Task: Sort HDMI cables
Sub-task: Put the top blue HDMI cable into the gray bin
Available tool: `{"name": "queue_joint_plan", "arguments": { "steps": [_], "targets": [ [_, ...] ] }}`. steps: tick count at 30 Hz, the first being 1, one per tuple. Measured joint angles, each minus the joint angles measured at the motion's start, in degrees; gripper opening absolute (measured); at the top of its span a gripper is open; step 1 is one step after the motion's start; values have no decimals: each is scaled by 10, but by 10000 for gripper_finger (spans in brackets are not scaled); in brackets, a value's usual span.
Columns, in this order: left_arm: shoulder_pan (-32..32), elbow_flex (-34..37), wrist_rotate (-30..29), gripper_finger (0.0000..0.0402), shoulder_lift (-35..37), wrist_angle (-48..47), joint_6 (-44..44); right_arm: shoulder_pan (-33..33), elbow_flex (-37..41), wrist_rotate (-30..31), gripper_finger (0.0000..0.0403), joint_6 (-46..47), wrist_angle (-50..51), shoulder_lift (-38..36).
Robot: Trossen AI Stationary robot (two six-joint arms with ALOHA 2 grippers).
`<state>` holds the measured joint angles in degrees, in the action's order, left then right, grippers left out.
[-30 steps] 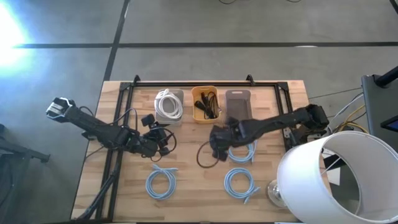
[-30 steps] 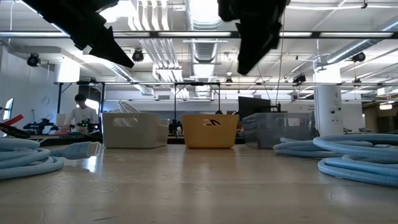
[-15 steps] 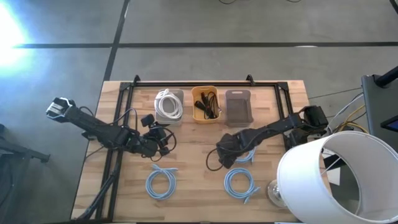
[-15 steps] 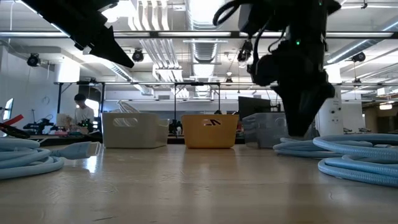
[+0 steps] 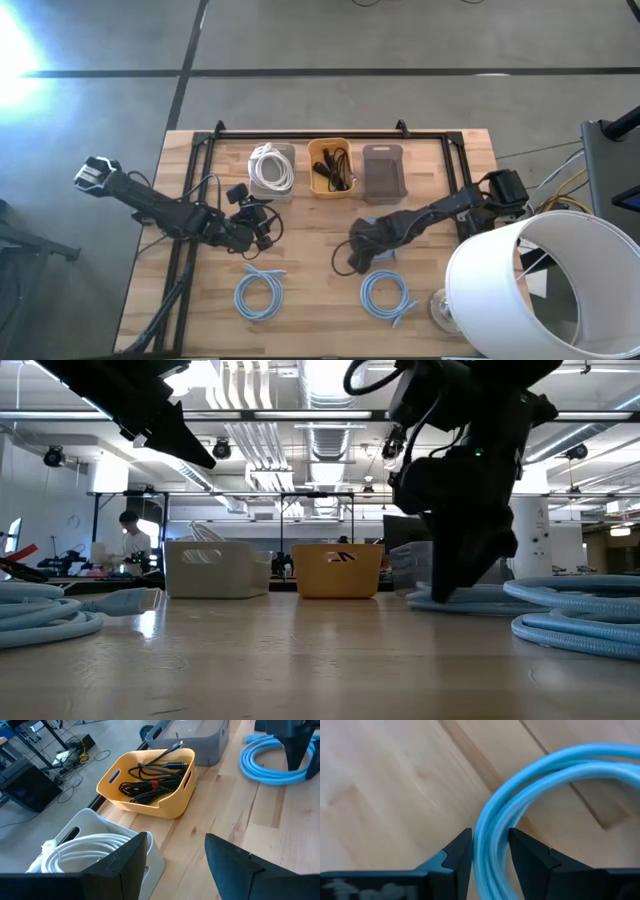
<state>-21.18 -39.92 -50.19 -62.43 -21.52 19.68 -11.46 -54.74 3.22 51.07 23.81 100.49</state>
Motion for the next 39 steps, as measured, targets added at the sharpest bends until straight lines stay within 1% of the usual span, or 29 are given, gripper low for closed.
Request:
{"name": "queue_joint_plan", "arguments": {
  "steps": [4,8,11,15,19,22,24,26,28,32,36,39],
  "targets": [
    [0,0,0,204,0,0,0,0,5,-1,105,-2,-40,1],
    [0,0,0,204,0,0,0,1,-3,-6,61,-7,-41,1],
    [0,0,0,204,0,0,0,1,-18,-25,27,-38,-41,0],
    [0,0,0,204,0,0,0,1,-57,-33,25,-89,-39,-8],
    [0,0,0,204,0,0,0,1,-119,-28,25,-149,21,-24],
    [0,0,0,204,0,0,0,1,-163,26,25,-186,93,-44],
    [0,0,0,204,0,0,0,1,-186,75,25,-210,138,-60],
    [0,0,0,204,0,0,0,4,-193,131,25,-238,160,-79],
    [0,0,0,204,0,0,0,14,-194,164,25,-260,163,-96],
    [0,0,0,204,0,0,0,54,-170,167,25,-305,157,-133],
    [0,0,0,204,0,0,0,108,-113,161,25,-346,128,-169],
    [0,0,0,204,0,0,0,150,-51,133,25,-377,64,-200]
  ]
}}
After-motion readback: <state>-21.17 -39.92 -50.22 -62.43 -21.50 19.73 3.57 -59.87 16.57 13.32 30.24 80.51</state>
